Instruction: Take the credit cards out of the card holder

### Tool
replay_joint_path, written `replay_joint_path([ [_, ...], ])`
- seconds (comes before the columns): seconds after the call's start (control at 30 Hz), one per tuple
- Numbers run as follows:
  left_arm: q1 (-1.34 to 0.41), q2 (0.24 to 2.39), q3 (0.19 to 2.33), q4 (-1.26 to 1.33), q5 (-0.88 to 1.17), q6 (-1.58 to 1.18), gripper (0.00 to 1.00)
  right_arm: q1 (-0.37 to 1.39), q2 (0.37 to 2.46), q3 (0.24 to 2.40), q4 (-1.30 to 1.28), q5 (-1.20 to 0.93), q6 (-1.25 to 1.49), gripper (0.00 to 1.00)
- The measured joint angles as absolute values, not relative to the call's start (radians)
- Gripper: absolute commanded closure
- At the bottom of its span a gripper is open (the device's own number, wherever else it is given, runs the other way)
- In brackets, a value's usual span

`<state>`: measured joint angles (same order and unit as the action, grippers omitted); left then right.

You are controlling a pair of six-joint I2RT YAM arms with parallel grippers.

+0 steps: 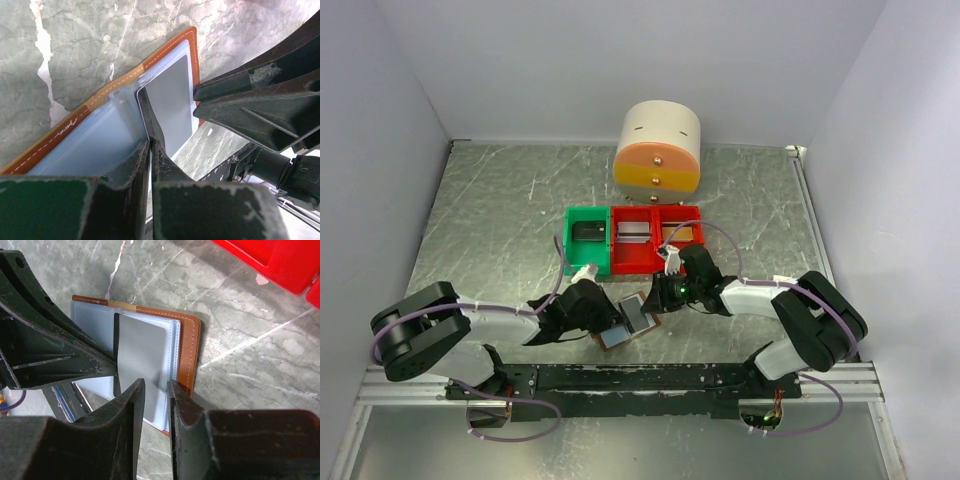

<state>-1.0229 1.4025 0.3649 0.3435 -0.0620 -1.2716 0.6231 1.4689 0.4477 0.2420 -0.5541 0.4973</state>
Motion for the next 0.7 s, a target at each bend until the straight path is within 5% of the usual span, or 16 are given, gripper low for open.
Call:
replay_joint_path([
  [0.7, -1.023, 1.378, 0.365, 0.3, -0.067, -1.256, 0.85, 0.624, 1.349, 0.489, 0.205, -0.543, 0.555, 0.67],
])
